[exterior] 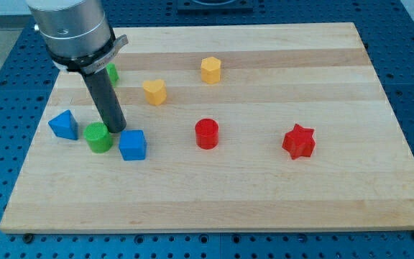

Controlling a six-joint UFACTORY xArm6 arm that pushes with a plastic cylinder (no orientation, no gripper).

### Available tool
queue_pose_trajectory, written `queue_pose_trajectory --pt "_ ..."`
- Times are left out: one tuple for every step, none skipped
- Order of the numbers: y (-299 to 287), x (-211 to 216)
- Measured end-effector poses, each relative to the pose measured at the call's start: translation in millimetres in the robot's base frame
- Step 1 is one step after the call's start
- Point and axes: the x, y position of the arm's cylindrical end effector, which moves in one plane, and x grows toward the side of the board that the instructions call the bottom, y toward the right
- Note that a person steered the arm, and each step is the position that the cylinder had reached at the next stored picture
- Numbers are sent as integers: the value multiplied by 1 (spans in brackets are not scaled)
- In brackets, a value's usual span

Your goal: Slide yellow heart towards the top center

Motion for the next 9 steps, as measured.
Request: queue_pose_trajectory --pt "-1 -12" --pt "-1 -30" --pt "4 -49" --pt "18 -74" --pt "21 -72" --pt "21 -42" --pt "37 -39" --pt "72 -70" --pt "88 -106"
